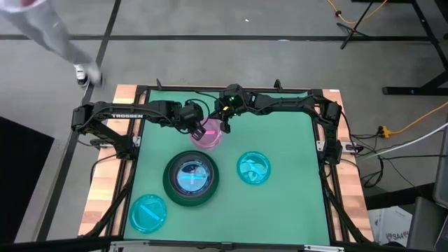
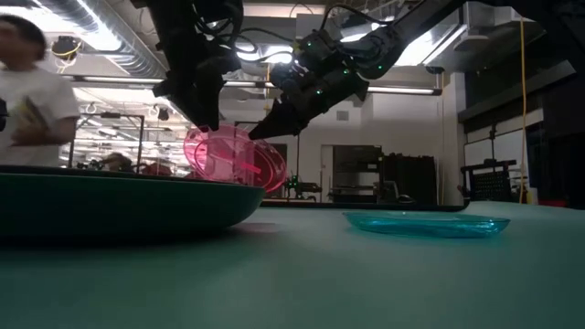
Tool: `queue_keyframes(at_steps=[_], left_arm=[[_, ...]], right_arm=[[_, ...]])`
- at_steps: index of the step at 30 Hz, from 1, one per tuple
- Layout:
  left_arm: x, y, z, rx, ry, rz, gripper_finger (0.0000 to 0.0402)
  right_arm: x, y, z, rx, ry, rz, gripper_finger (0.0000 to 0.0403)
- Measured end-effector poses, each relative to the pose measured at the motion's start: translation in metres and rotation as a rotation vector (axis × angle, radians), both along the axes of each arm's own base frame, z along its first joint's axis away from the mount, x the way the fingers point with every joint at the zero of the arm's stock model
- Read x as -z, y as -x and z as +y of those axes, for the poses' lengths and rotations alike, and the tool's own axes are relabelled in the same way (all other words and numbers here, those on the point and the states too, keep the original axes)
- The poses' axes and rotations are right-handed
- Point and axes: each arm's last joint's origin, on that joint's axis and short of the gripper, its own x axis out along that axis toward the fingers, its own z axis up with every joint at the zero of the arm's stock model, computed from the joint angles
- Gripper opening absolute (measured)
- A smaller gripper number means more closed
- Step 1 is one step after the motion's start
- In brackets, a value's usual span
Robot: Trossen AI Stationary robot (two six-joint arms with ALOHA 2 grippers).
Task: Stack plastic plates
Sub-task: Stack the light pink plate on top of the stacked light blue plate
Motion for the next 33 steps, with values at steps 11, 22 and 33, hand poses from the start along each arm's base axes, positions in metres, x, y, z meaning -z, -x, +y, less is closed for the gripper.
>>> queue_keyframes(at_steps=[11, 22, 33], left_arm=[[0.000, 0.000, 0.000, 0.000, 0.000, 0.000, 0.0124], [0.018, -0.010, 0.002, 0.000, 0.014, 0.067, 0.0124], [0.018, -0.011, 0.002, -0.002, 0.009, 0.065, 0.0124]], right_arm=[[0.000, 0.000, 0.000, 0.000, 0.000, 0.000, 0.0000], [0.000, 0.000, 0.000, 0.000, 0.000, 0.000, 0.0000], [0.000, 0.000, 0.000, 0.001, 0.001, 0.000, 0.0000]])
